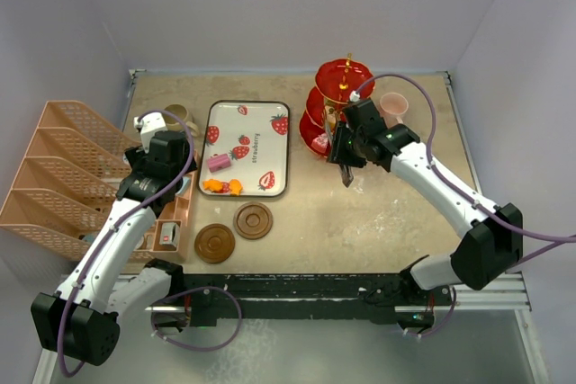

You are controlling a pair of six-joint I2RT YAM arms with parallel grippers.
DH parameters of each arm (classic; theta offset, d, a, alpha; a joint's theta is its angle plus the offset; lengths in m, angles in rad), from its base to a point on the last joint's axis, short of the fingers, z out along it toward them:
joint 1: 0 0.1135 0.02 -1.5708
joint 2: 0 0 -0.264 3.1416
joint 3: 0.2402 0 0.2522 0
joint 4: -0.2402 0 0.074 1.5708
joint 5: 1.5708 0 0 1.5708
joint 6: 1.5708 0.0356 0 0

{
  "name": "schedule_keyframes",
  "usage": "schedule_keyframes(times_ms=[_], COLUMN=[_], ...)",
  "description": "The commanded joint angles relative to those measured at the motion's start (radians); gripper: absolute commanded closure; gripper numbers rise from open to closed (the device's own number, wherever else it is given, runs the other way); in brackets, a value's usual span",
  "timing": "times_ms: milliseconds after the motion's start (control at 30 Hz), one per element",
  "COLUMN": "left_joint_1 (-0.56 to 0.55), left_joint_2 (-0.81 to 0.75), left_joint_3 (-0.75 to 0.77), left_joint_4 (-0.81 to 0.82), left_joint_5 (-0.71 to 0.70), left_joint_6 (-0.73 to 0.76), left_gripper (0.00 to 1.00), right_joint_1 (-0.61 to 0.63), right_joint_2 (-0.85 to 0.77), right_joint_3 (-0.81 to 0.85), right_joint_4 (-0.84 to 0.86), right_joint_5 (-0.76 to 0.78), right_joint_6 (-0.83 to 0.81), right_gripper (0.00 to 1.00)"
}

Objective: Serve the afternoon tea
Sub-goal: Place the desert on the desert table.

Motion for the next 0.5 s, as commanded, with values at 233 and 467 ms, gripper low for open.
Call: schedule_keyframes(times_ms=[233, 467], left_joint_1=[-0.001, -0.001], left_joint_2=[0.0, 0.0], left_joint_3=[0.023, 0.024], left_joint_4=[0.03, 0.03], left_joint_5=[-0.004, 0.0], left_joint_6=[0.011, 0.011], left_gripper=[0.13, 0.13], right_joint_1=[-0.003, -0.003], right_joint_2=[-0.055, -0.077], right_joint_3=[0.05, 0.039], right_joint_4=[0.018, 0.002], right_joint_5=[-0.014, 0.001], right_joint_6=[-0.017, -0.014], right_gripper=[0.57, 0.57])
